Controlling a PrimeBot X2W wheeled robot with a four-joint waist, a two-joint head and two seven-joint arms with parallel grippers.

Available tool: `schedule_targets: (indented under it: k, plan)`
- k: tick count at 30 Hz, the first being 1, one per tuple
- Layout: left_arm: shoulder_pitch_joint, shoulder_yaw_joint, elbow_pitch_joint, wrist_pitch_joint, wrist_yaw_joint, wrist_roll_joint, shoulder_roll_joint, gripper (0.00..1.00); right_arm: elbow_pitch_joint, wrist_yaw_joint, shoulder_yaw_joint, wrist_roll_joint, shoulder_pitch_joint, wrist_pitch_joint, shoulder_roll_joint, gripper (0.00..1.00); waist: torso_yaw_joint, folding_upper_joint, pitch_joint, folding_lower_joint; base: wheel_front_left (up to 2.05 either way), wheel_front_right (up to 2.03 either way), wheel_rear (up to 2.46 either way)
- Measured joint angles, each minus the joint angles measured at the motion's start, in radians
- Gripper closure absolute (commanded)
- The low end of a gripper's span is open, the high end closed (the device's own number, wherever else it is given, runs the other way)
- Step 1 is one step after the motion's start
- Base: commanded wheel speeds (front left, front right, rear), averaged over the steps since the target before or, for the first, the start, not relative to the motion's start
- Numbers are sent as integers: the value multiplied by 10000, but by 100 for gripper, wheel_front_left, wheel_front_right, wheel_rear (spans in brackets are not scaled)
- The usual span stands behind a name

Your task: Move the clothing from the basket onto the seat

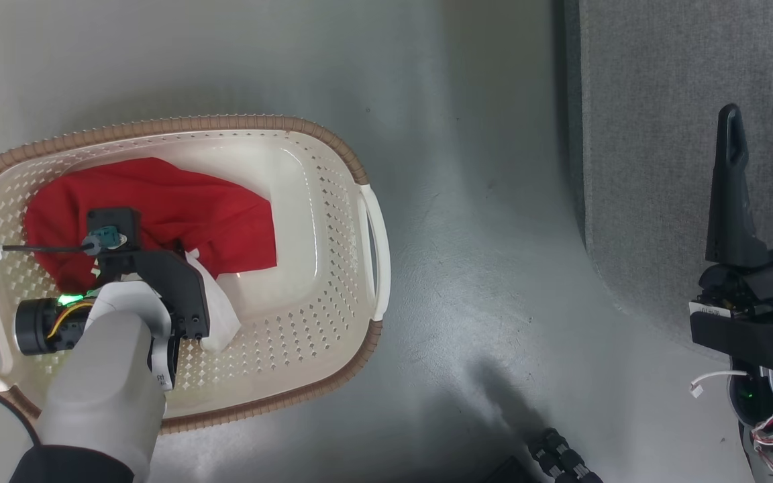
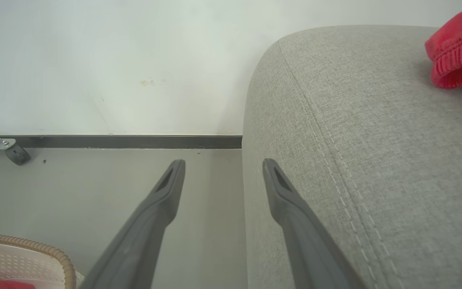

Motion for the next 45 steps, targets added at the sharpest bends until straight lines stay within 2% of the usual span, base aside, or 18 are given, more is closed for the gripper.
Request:
schedule_targets:
  k: [1,2,3,4,17,24,45]
  plan:
    - [-46,29,56,36,0,-15,-13,4,10,2,0,0,-58,-8,2,0,-1,0,9,0,0,0,0]
    - [-81,38,111,65,0,-27,-25,44,13,2,0,0,-85,-23,2,0,-3,0,16,0,0,0,0]
    - [-96,38,163,69,0,-27,-36,97,29,2,0,0,-87,-38,2,0,-5,0,23,0,0,0,0]
    - [-102,38,205,69,0,-27,-56,100,52,2,0,0,-87,-50,2,0,-5,0,27,0,0,0,0]
    - [-250,61,621,-194,0,-104,-433,100,499,48,4,-65,-271,-230,-15,0,109,-2,-221,0,0,0,0]
    - [-210,90,660,-748,-29,-261,-675,100,798,90,6,-107,-452,-261,-100,0,280,-1,-660,0,0,0,0]
    - [848,-12,552,-2627,-736,-510,-897,100,2516,192,115,-111,-253,-357,-184,0,929,-2,-2946,-1,0,0,0]
